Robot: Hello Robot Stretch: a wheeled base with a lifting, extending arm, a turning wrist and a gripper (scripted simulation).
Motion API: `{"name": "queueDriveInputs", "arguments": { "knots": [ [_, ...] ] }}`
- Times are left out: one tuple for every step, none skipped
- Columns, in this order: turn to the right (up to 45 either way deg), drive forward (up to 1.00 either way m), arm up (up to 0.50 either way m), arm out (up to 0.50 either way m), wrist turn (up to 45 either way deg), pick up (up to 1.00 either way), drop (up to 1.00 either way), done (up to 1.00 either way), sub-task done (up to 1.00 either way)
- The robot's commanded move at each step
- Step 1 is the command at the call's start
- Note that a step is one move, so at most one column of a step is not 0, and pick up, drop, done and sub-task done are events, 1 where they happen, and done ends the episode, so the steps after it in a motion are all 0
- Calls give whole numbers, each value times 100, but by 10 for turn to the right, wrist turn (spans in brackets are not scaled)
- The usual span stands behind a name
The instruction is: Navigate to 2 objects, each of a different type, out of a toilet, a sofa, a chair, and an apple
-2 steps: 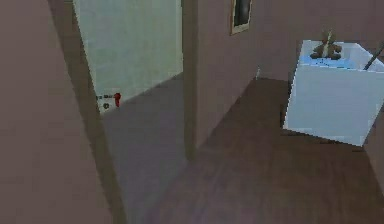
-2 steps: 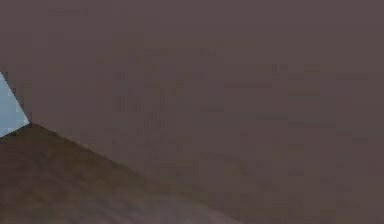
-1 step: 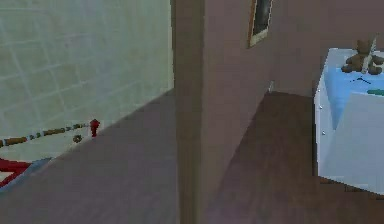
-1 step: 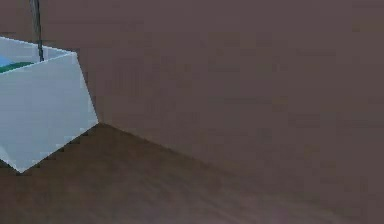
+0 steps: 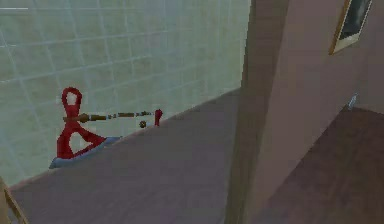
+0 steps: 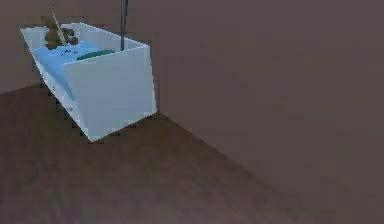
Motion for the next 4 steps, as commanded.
{"name": "queueDriveInputs", "arguments": {
  "knots": [
    [0, 25, 0, 0, 0, 0, 0, 0, 0],
    [-450, 0, 0, 0, 0, 0, 0, 0, 0],
    [0, 100, 0, 0, 0, 0, 0, 0, 0],
    [0, 20, 0, 0, 0, 0, 0, 0, 0]
  ]
}}
